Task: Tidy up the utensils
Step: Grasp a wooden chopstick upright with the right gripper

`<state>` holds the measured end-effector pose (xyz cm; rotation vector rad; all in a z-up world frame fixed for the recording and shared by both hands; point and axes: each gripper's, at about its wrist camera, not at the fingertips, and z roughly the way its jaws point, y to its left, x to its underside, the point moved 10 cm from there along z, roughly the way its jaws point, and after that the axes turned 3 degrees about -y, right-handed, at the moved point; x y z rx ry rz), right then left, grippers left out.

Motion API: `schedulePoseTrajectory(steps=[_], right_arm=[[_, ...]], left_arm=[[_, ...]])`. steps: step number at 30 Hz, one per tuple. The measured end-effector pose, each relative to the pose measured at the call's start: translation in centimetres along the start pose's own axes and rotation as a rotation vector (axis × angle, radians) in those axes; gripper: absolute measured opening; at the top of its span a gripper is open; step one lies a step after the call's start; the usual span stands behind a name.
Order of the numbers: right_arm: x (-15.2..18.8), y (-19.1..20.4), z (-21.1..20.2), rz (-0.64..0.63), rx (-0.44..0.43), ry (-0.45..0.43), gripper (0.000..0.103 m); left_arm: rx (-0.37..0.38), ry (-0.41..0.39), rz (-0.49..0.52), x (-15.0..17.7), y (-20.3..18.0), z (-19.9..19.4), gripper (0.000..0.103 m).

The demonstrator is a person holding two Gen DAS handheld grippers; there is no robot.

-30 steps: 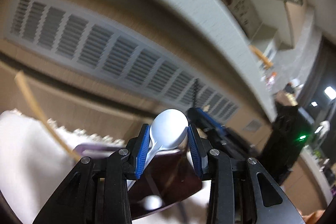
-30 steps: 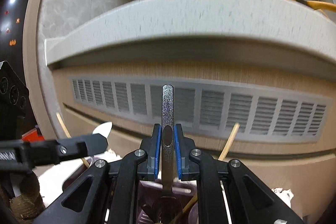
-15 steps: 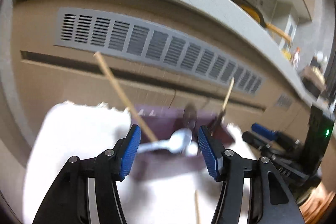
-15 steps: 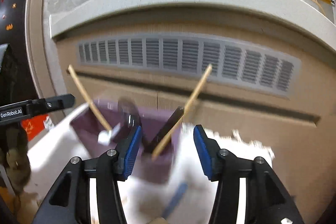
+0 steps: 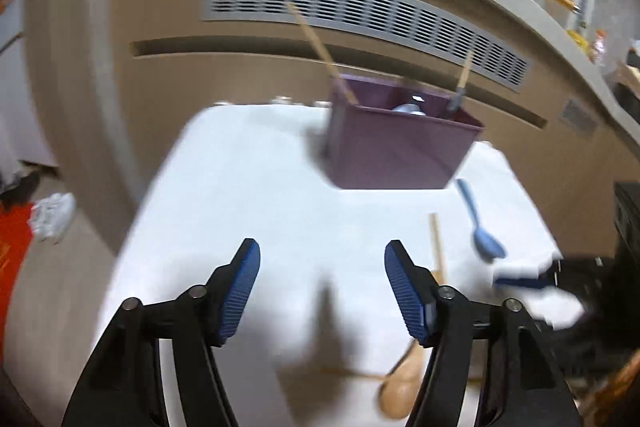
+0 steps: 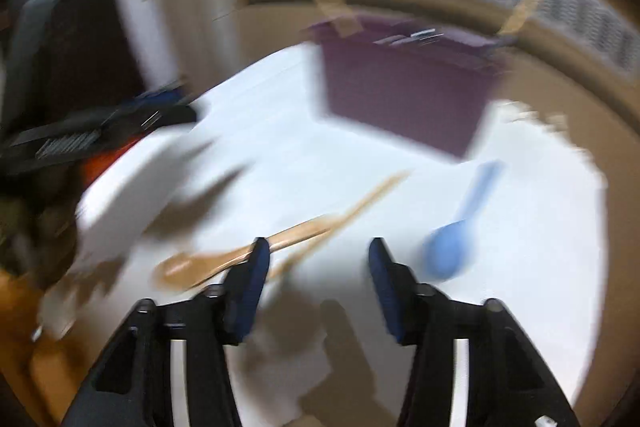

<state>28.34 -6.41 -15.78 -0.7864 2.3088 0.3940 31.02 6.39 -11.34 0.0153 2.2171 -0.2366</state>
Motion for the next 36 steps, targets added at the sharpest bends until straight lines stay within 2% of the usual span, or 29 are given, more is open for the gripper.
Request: schedulePoseTrajectory(steps=[3, 6, 12, 19, 20, 21, 24, 29, 36], right_arm=[[0.8, 4.0, 0.6, -0.095, -0.062, 0.030, 0.024], [1.2, 5.9, 1.7, -0.151, -0.073, 0.071, 0.021], [1.8, 4.9, 4.0, -0.162, -0.031, 0.161, 0.021], [2.6, 4.6, 3.8, -0.189, -0.016, 0.209, 0.021], [2.7, 4.6, 3.7, -0.184, -0.014, 0.212, 0.020], [2.7, 4.7, 3.6, -0.179, -0.014, 0.215, 0.011], [2.8, 4.6, 3.2, -0.162, -0.009, 0.212, 0.006], [1.9, 3.4, 1.7, -0.082, -0.032, 0.160, 0.006], [1.1, -1.5, -1.3, 0.056, 0.032, 0.075, 0.006]], left_arm=[[-0.035, -0.002, -0.017, 0.7, 1.4, -1.5, 0.067], [-0.053, 0.000, -0.030, 1.6, 2.5, -2.5, 0.068], [-0.062, 0.009, -0.034, 2.8, 3.7, -3.2, 0.071], [-0.042, 0.050, -0.019, 4.1, 3.2, -2.0, 0.072], [-0.040, 0.054, -0.017, 4.2, 3.0, -1.8, 0.072], [-0.038, 0.058, -0.014, 4.2, 2.9, -1.8, 0.072], [-0.036, 0.067, -0.005, 4.3, 2.5, -1.6, 0.072], [-0.036, 0.077, 0.016, 4.3, 1.7, -1.5, 0.073], [-0.021, 0.101, 0.087, 4.5, -0.6, -1.1, 0.073]])
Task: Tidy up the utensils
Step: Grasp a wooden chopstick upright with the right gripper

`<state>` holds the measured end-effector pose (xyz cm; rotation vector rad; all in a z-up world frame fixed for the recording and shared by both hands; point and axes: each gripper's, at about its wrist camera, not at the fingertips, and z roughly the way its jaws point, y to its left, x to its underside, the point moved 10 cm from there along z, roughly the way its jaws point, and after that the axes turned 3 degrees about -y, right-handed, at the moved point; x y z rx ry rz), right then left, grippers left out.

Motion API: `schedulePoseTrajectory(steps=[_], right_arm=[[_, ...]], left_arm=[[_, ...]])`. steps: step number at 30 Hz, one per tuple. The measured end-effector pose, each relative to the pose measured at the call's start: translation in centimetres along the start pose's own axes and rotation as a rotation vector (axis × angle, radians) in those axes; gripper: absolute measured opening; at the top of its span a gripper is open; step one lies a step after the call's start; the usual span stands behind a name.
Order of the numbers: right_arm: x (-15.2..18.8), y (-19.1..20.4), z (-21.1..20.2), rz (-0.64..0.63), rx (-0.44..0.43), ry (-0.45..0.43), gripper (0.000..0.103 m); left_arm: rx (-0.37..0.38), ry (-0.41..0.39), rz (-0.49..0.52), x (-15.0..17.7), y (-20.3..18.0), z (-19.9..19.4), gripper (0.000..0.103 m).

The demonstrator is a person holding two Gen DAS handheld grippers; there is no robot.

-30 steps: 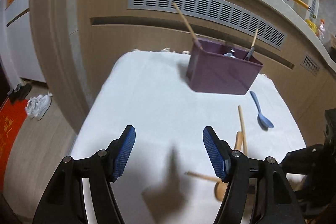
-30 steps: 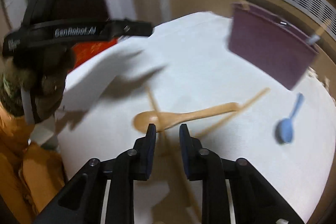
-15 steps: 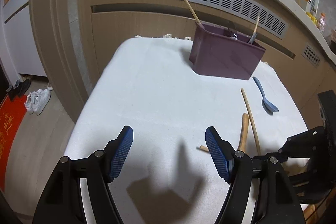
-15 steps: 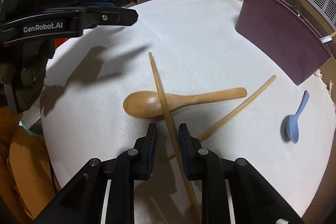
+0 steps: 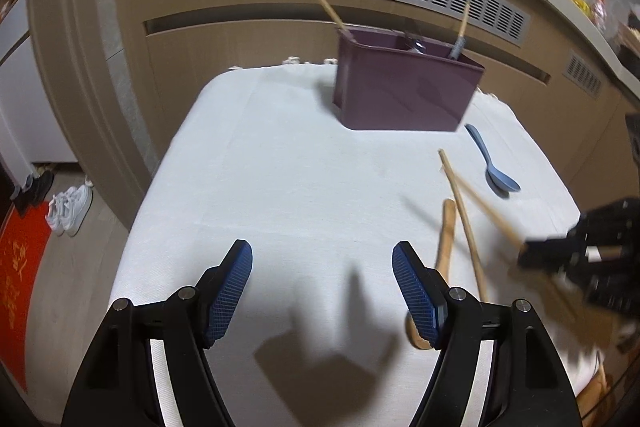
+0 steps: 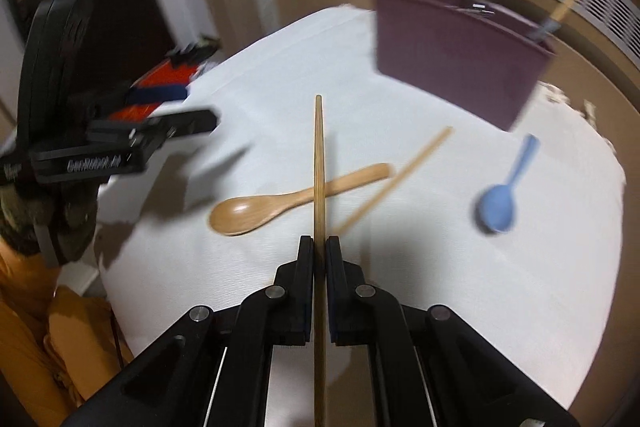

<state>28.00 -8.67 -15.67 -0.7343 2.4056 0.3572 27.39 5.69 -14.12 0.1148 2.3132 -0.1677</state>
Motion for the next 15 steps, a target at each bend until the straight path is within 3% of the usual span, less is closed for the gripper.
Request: schedulePoseTrajectory(steps=[7, 9, 13, 15], right_arm=[[1.3, -4.4, -2.4, 0.123, 0.068, -0.052, 0.006], [1.9, -5.1, -2.0, 0.144, 0.070, -0.055, 0.006], [2.4, -5.8, -1.3, 0.164, 0.069, -0.049, 0.006], [2.7, -5.8, -1.2, 0.177, 0.061, -0.049, 0.006]], left_arm=[[0.105, 0.091, 0.217, 1.7, -5.4, 1.2, 0.072], [0.152, 0.129, 0.272, 2.2, -7.0, 1.8, 0.068], [0.193, 0.187, 0.300, 1.7, -9.1, 3.4, 0.044], [0.222, 0.214, 0.302, 1.1, -10.0, 4.3, 0.041]])
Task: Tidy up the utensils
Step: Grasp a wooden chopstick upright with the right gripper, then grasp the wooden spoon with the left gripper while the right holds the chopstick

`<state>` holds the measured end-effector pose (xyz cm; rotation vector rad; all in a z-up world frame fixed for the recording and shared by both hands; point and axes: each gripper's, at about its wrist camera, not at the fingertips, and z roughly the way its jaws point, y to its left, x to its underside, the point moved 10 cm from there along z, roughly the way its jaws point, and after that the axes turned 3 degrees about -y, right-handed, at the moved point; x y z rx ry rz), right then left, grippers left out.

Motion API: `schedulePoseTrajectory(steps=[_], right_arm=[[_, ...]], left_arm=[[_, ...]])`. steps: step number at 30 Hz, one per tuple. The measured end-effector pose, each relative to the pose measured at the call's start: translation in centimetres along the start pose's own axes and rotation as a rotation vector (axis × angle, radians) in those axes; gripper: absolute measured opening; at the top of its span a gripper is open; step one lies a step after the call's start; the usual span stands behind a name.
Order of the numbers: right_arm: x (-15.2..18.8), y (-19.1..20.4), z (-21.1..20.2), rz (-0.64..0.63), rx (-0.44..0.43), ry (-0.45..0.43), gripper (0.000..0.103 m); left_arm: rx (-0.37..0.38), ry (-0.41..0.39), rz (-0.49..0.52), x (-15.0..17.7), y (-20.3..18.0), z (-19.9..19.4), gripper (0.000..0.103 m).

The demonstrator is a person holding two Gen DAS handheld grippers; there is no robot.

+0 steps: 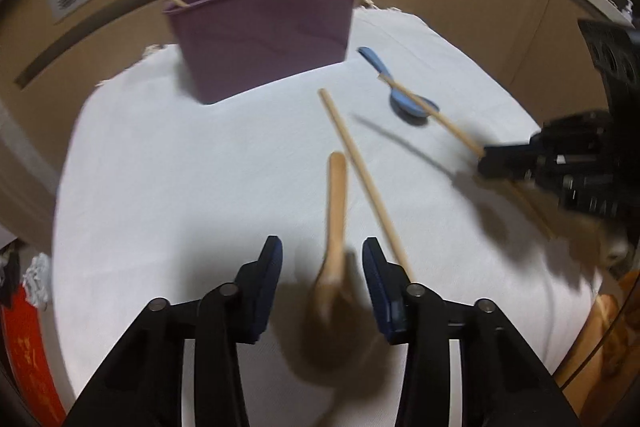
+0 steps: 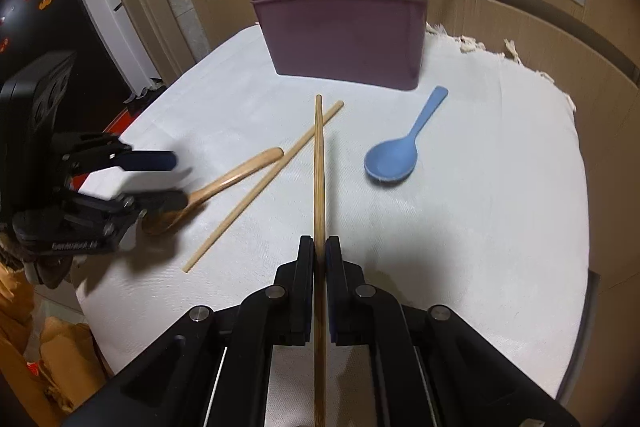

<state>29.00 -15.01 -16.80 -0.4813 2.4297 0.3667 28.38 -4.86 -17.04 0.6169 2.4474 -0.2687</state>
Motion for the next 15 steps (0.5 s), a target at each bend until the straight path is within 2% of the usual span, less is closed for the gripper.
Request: schedulePoseTrajectory(steps=[3, 8, 15], right_arm=[[0.2, -0.2, 0.1, 0.015, -0.006, -0.001, 0.006], [0.8, -0.8, 0.2, 0.026, -0.010, -0.003, 0.006], [1.1, -1.5, 0.6, 0.060, -0.029, -0.005, 0.006]], left_arm=[[0.009, 0.040, 0.019, -1.1, -0.4, 1.6, 0.040], [-0.038, 0.103, 0.070, -2.2, -0.3, 4.0, 0.027], [-0.018, 0.155, 0.079, -3.7, -0.7, 5.7, 0.027]])
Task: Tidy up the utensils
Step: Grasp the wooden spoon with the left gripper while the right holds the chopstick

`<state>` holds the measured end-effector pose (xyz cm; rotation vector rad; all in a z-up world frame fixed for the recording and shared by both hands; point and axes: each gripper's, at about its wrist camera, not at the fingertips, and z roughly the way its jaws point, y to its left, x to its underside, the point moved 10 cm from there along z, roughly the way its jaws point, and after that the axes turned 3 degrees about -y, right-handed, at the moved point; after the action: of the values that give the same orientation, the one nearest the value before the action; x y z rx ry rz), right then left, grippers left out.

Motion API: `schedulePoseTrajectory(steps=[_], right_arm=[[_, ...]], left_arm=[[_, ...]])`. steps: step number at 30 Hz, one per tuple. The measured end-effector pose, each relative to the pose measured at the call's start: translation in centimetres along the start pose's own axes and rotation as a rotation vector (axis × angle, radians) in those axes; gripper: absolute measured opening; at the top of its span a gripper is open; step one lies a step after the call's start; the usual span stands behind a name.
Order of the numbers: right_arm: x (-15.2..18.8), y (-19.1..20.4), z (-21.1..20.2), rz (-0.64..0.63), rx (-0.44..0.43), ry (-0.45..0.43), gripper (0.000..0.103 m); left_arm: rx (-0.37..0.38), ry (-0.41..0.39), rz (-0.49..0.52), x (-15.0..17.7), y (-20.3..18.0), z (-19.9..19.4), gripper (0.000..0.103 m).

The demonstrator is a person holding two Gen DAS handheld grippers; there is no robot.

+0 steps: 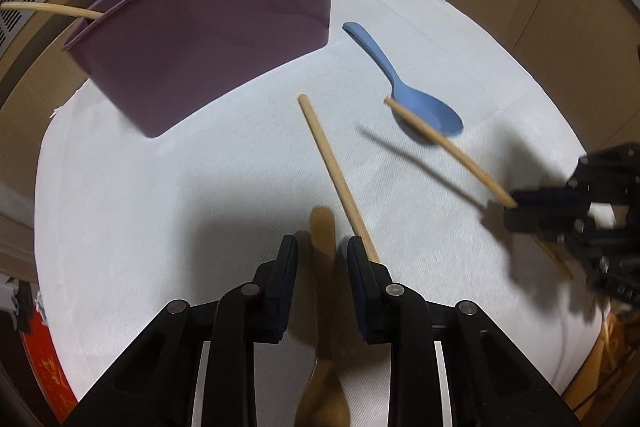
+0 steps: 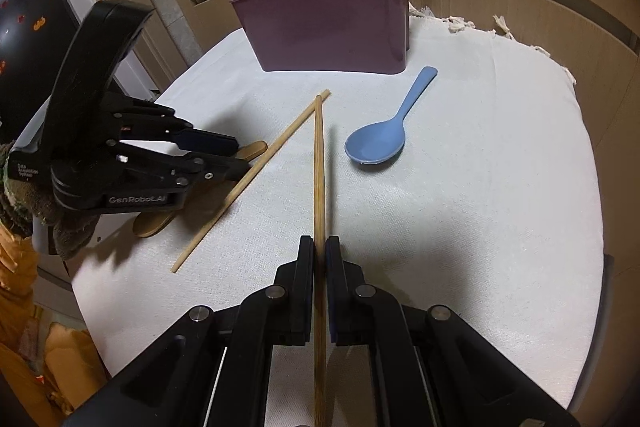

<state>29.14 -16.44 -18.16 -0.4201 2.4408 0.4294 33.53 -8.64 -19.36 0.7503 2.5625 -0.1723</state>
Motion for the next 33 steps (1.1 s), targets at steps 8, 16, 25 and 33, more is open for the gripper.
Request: schedulePoseTrajectory(steps=[8, 16, 25, 33], right_arm=[[-0.5, 1.1, -1.5, 0.006, -0.019, -0.051, 0.006], [-0.9, 1.9, -3.3, -0.015, 0.000, -0.088, 0.006], [-2.1, 3.3, -5.5, -0.040, 0.017, -0.144, 0.006], [-4.7, 3.6, -7.2, -0.053, 0.028, -0.216, 0.006]], left_arm=[[-0.026, -0.084, -0.065, 0.4, -0.1, -2.2, 0.013], [0.043, -0.355, -0.346, 2.1, 2.6, -10.5, 0.013], [-0.058, -0.589, -0.320, 1.3, 2.8, -17.9, 0.013], [-0.083, -0.669, -0.328, -0.1, 3.3, -19.8, 0.012]])
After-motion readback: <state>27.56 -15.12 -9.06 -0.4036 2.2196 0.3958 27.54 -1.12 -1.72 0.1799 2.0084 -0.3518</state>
